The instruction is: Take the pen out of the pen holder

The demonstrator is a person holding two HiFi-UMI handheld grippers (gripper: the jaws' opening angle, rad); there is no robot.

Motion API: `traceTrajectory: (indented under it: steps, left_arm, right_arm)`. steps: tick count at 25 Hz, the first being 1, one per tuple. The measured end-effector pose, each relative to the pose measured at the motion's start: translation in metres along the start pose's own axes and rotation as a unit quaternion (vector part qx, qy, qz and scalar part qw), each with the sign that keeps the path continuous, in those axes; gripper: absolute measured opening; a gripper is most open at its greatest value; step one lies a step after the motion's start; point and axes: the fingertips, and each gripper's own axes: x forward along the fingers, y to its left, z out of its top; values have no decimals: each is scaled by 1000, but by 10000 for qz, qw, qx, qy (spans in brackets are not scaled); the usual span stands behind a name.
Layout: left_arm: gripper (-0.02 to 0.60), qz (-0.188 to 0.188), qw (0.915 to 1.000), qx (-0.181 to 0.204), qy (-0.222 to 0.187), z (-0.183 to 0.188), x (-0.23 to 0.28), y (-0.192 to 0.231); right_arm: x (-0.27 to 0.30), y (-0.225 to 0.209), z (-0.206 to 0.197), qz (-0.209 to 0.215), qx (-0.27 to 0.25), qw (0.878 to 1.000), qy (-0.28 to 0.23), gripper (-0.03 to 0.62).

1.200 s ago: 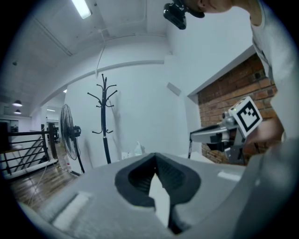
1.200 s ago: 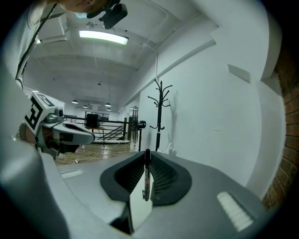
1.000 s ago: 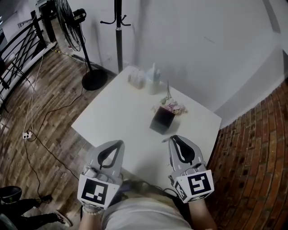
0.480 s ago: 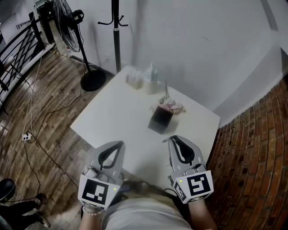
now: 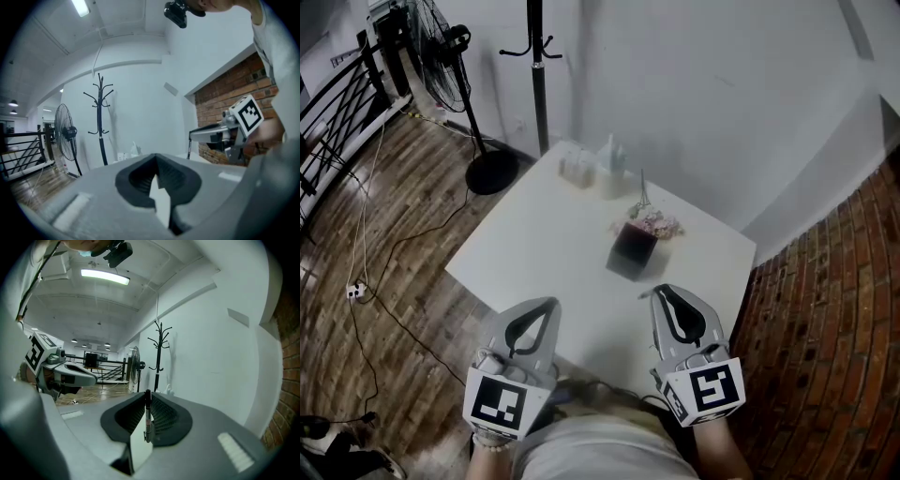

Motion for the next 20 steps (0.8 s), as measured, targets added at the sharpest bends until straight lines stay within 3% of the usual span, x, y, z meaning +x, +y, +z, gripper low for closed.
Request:
traceTrajectory:
  steps: [20]
  left_arm:
    - [-8, -48, 10000, -15, 59, -3, 7, -4]
  right_arm:
    - [1, -7, -5, -38, 29, 10000, 48, 40]
